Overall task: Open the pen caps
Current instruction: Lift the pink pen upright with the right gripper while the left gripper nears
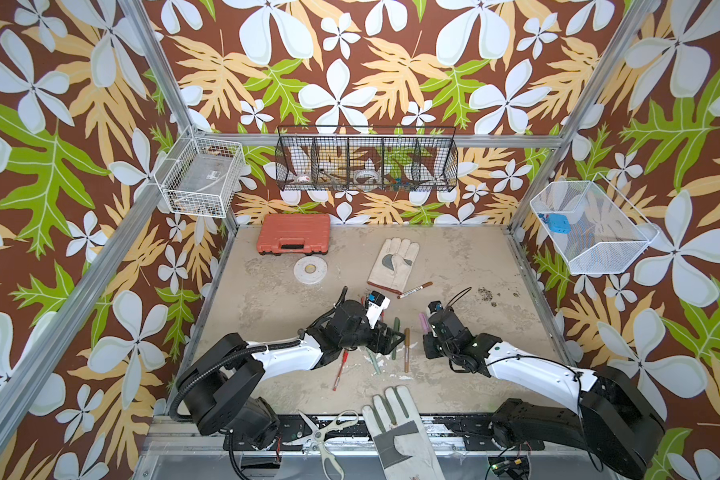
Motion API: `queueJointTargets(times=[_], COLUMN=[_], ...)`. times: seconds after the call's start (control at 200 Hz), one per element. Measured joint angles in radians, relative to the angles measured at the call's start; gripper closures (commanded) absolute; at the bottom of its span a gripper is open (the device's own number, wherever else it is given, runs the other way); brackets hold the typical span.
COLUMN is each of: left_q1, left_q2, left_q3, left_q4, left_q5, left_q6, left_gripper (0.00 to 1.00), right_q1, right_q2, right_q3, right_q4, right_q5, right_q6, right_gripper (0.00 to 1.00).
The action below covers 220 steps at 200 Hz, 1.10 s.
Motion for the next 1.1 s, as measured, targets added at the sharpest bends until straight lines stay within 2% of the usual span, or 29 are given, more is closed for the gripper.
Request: queueJointTargets(times=[0.175, 0.29, 0.41, 0.525, 0.731, 0.946, 1.101], left_q1=[0.021, 0.128, 0.220, 0.264, 0.321, 0.323, 0.322], left_q2=[-0.201, -0.357, -0.432, -0.424, -0.306, -0.251, -0.246], left_q3=[-0.093, -0.200, -0.260, -0.272, -0.212, -0.285, -0.320], left_q4=[0.010, 0.053, 0.106, 0.186, 0.372, 0.521, 0.582], left_q5=[-0.149, -0.189, -0.188, -0.135, -0.044, 0.037, 0.074], left_q6=[-0.028, -0.084, -0.164, -0.270, -0.463, -0.480, -0.465], left_gripper=[0.05, 0.04, 0.04, 0.06, 0.13, 0.14, 0.19], right_q1=[0.000, 0.000, 0.000, 0.000, 0.000, 0.000, 0.001], right_q2=[-0.003, 0.043, 0.094, 0.124, 0.118, 0.093, 0.103], right_q3=[0.102, 0.172, 0.241, 0.269, 0.224, 0.124, 0.093], right_q4=[0.061, 0.113, 0.162, 0.211, 0.335, 0.450, 0.513], right_q5=[-0.133, -0.253, -0.370, -0.459, -0.549, -0.597, -0.624], right_q6=[-0.069, -0.122, -0.169, -0.203, -0.214, -0.213, -0.209], right_gripper=[0.90, 0.90, 0.91, 0.91, 0.92, 0.92, 0.92])
